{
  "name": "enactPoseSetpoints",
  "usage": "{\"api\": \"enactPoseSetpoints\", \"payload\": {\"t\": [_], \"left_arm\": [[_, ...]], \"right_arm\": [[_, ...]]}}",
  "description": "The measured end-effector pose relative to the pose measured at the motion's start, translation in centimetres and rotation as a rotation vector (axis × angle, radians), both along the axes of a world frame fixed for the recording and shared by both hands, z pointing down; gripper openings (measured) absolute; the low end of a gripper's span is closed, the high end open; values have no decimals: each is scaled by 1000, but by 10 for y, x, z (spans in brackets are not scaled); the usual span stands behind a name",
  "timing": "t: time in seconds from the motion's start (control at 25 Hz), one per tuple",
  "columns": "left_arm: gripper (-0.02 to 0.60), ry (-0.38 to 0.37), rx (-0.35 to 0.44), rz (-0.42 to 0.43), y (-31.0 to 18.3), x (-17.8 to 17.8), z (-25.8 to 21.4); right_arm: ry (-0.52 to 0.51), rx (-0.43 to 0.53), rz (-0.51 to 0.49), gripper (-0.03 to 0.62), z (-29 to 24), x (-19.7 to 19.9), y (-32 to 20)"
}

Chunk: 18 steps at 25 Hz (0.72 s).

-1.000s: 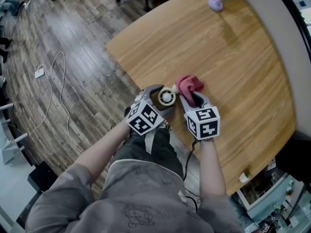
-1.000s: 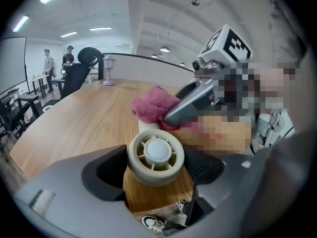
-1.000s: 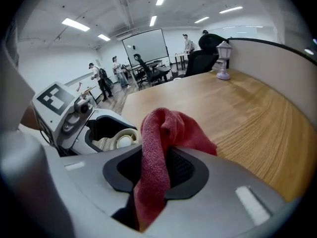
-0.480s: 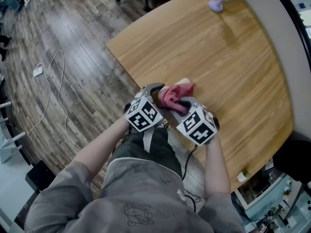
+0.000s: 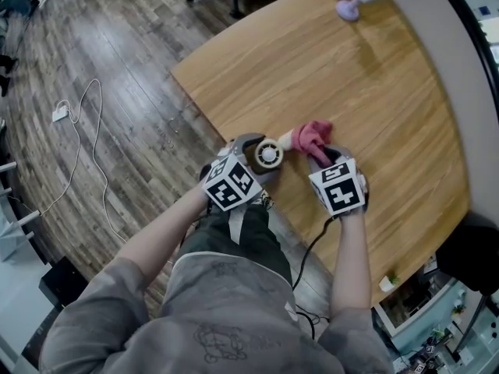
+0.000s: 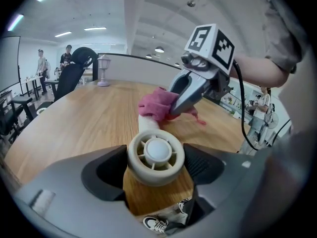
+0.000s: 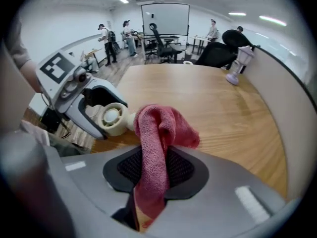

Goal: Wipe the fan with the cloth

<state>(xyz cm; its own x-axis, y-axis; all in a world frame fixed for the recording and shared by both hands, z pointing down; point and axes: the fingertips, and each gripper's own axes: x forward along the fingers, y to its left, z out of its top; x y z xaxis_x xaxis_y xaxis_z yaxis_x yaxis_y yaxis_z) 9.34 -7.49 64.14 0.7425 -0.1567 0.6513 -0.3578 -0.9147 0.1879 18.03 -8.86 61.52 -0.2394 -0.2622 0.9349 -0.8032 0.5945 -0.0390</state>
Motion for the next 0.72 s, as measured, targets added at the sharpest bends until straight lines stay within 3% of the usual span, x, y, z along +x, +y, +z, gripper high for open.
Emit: {"api": "enactPoseSetpoints", "payload": {"t": [0.08, 0.16, 0.56, 0.72], "left_arm": [[357, 1, -1, 0, 0, 0, 0], [357, 0, -4, 0, 0, -1, 0], [358, 2, -10, 9, -1, 0, 0], [359, 8, -13, 8, -1, 0, 1]], "right_arm": [[29, 29, 43, 112, 1, 8, -7], [43, 38, 8, 112, 2, 2, -8], [88, 28, -494, 114, -9, -67, 24], [0, 2, -603, 114, -14, -80, 39]]}}
